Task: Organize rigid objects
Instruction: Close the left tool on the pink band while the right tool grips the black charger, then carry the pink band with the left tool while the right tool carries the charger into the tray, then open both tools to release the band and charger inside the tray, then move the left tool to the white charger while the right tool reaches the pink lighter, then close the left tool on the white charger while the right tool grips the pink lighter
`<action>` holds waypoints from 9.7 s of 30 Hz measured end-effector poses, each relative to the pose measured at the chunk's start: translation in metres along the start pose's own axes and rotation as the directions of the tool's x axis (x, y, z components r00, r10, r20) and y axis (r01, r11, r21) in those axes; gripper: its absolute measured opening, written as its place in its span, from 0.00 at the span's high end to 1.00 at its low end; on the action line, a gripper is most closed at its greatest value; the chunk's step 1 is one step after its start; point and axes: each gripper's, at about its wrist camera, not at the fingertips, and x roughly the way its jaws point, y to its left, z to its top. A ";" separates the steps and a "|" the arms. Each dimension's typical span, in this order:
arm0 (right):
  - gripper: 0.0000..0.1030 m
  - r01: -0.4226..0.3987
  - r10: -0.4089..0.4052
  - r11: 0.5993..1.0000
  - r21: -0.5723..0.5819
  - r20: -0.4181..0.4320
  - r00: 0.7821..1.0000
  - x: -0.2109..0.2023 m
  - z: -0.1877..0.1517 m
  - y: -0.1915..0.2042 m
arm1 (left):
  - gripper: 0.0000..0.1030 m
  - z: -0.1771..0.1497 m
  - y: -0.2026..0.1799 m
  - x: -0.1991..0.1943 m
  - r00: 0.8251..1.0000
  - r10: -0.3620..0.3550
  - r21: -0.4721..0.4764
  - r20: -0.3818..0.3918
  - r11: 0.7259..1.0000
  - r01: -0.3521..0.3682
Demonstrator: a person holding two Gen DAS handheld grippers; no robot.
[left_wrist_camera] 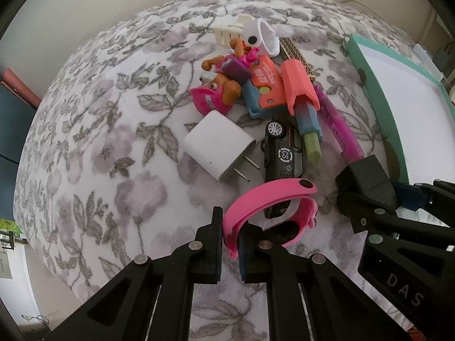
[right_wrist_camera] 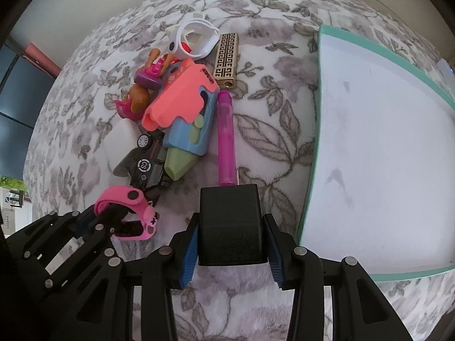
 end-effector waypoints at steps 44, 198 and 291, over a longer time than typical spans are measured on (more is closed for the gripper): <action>0.57 -0.105 0.023 0.945 0.311 0.256 0.966 -0.092 0.017 -0.119 | 0.91 0.080 -0.038 -0.102 0.991 -0.009 -0.033 0.137 0.999 0.014; 0.00 0.131 -0.200 0.975 0.178 0.460 0.865 -0.152 0.053 -0.077 | 0.00 0.098 0.038 -0.099 0.975 0.143 -0.374 0.168 0.925 -0.071; 0.80 0.166 -0.156 0.983 -0.079 0.122 0.980 0.010 0.036 -0.010 | 0.53 0.073 0.019 0.062 0.985 -0.049 -0.336 -0.163 0.942 -0.009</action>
